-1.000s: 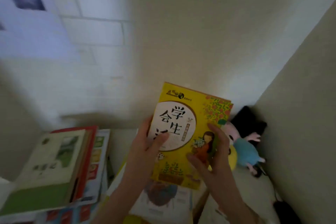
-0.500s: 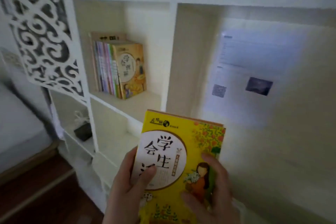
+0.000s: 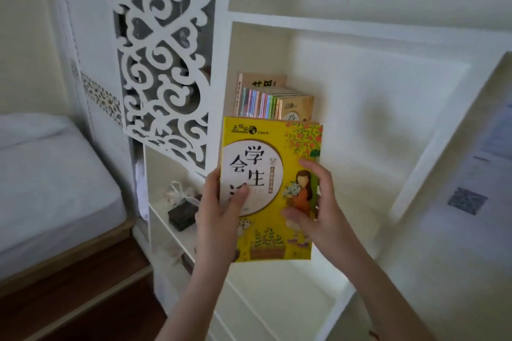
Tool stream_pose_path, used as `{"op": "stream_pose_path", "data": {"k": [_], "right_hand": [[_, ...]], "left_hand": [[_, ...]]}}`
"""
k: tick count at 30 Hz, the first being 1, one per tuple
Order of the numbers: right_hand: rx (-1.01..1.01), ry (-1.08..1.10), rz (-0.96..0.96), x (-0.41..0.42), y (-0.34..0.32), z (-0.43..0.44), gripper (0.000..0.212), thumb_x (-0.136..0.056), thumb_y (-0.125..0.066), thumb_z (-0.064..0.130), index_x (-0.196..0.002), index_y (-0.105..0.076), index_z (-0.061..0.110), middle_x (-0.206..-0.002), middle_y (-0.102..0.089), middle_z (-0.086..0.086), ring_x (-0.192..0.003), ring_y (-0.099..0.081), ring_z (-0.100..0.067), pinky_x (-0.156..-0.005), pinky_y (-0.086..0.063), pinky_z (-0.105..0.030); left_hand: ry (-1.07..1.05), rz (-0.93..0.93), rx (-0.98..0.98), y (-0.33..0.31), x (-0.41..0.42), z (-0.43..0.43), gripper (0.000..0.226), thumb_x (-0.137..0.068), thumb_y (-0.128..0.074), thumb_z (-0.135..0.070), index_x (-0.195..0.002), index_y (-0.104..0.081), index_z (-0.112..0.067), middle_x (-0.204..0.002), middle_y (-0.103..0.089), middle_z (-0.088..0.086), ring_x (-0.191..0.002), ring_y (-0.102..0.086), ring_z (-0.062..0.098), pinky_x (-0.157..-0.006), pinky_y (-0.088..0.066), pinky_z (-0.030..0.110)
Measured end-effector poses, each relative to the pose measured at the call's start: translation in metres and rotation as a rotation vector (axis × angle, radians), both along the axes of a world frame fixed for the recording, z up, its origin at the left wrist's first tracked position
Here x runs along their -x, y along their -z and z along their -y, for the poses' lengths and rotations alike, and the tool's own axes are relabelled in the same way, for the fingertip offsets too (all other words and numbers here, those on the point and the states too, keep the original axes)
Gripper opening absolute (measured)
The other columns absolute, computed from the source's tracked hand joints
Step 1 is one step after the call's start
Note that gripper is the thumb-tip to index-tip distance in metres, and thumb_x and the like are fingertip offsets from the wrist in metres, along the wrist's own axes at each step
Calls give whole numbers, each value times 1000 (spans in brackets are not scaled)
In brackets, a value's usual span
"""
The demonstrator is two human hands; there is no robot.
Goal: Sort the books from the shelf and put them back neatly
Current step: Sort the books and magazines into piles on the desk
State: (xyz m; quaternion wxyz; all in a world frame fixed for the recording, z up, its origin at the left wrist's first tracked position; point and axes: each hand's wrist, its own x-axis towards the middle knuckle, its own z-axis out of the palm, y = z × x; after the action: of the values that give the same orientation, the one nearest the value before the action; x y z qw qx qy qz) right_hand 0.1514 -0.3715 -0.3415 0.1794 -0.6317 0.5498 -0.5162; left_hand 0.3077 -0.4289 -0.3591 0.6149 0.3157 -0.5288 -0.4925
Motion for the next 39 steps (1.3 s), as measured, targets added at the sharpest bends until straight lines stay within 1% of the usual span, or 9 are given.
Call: {"op": "stream_pose_path", "data": {"k": [4, 9, 13, 16, 19, 22, 25, 34, 39], "right_hand": [[2, 33, 14, 18, -3, 24, 74, -81, -72, 11, -128, -35, 52, -129, -49, -1, -100, -63, -11, -78, -58, -32], [119, 406, -138, 40, 12, 61, 70, -82, -70, 1, -130, -38, 39, -130, -29, 3, -122, -37, -4, -88, -35, 1], [25, 525, -186, 48, 33, 90, 72, -84, -66, -2, -139, -36, 33, -122, -26, 5, -121, -47, -20, -98, -48, -28], [-68, 474, -280, 42, 43, 108, 36, -97, -54, 22, -129, -41, 32, -120, -52, 8, -102, -65, -8, -80, -53, -17], [-53, 429, -247, 51, 56, 116, 20, -100, -47, 32, -119, -47, 31, -126, -59, -2, -116, -59, -21, -97, -48, -41], [-44, 413, -272, 59, 57, 129, 23, -101, -41, 18, -120, -41, 32, -134, -49, -3, -130, -44, -24, -109, -38, -43], [136, 457, -278, 65, 57, 142, 50, -98, -33, 46, -140, -38, 18, -142, -48, 0, -134, -43, -17, -111, -35, -37], [-94, 406, -109, 66, 43, 138, 58, -89, -53, 55, -139, -29, 37, -145, -31, -5, -129, -43, -22, -106, -40, -36], [-124, 365, 53, 48, 16, 87, 74, -82, -73, 14, -143, -31, 23, -131, -35, 0, -102, -59, -11, -84, -48, -13]], "left_hand": [[43, -23, 1, -7, 16, 28, 34, -91, -60, -11, -121, -52, -22, -107, -68, -8, -93, -67, 4, -71, -56, 21], [47, -62, 10, -10, 65, 56, 32, -93, -57, -9, -119, -47, -24, -108, -62, -11, -95, -64, 4, -66, -56, 19], [-5, -80, -9, 3, 123, 84, 33, -96, -54, -11, -124, -44, -24, -119, -59, -4, -111, -58, 13, -84, -57, 34], [-150, 128, 33, 13, 152, 99, 47, -99, -48, -18, -142, -33, -27, -136, -45, 1, -125, -33, 4, -104, -35, 25], [-259, 238, 219, 20, 161, 106, 71, -96, -50, -7, -153, -9, -19, -152, -14, 5, -135, -11, 6, -107, -22, 24], [-177, 302, 433, 29, 164, 119, 84, -95, -52, -23, -152, 9, -16, -157, 20, -9, -146, 13, 13, -118, -1, 25], [-72, 385, 495, 30, 169, 129, 91, -90, -41, -51, -147, 20, -15, -155, 29, -3, -143, 26, 12, -115, 17, 27], [-128, 418, 469, 29, 161, 132, 88, -91, -51, -44, -153, 4, -13, -157, 22, -5, -147, 12, 17, -120, -11, 47], [-45, 205, 468, -1, 112, 79, 41, -97, -49, -5, -136, -46, -18, -140, -45, -3, -132, -39, 3, -102, -37, 11]]}}
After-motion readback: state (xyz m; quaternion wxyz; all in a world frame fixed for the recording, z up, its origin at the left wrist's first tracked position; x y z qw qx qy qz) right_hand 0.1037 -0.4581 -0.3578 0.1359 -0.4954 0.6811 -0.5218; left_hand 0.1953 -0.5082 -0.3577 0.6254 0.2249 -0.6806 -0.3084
